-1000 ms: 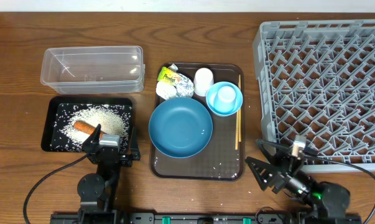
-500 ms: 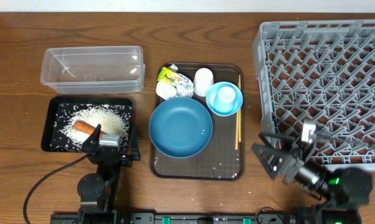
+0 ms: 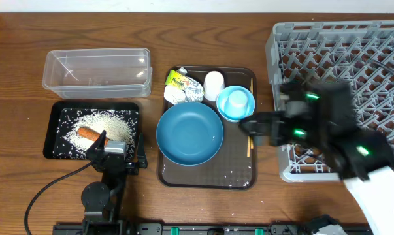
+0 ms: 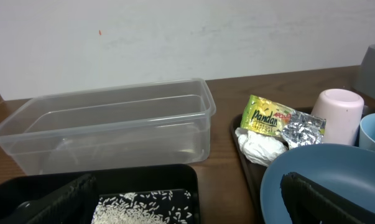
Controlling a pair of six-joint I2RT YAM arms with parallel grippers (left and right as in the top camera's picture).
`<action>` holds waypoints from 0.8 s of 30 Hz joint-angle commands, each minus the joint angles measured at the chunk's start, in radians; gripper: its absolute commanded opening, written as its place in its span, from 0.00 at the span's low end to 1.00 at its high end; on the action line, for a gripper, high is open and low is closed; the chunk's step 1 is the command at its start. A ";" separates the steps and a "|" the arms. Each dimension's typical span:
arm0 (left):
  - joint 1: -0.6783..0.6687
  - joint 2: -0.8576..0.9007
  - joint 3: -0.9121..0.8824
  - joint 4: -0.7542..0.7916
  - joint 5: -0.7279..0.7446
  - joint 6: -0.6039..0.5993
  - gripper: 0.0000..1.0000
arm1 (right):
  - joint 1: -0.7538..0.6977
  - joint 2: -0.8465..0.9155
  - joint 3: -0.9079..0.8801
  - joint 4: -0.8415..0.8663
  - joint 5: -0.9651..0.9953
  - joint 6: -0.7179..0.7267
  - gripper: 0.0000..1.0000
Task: Sort waste into correct bins and load items into the dishwasher rack
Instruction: 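Move the right gripper left to the blue plate on the brown tray, then grasp the rim of the blue plate with the right gripper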
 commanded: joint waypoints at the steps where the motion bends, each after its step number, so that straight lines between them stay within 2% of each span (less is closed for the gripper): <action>1: 0.005 -0.007 -0.016 -0.036 0.010 0.009 0.95 | 0.182 0.127 0.092 -0.018 0.219 -0.105 0.99; 4: 0.005 -0.007 -0.016 -0.037 0.010 0.009 0.95 | 0.331 0.246 0.117 0.013 0.304 -0.132 0.99; 8: 0.005 -0.007 -0.016 -0.037 0.010 0.009 0.95 | 0.442 0.387 0.117 0.064 0.363 -0.131 0.99; 11: 0.005 -0.007 -0.016 -0.037 0.010 0.009 0.95 | 0.478 0.476 0.117 0.090 0.365 -0.131 0.99; 16: 0.005 -0.007 -0.016 -0.036 0.010 0.009 0.95 | 0.493 0.593 0.117 0.094 0.364 -0.131 0.78; 24: 0.005 -0.007 -0.016 -0.036 0.010 0.009 0.95 | 0.553 0.683 0.117 0.097 0.330 -0.177 0.79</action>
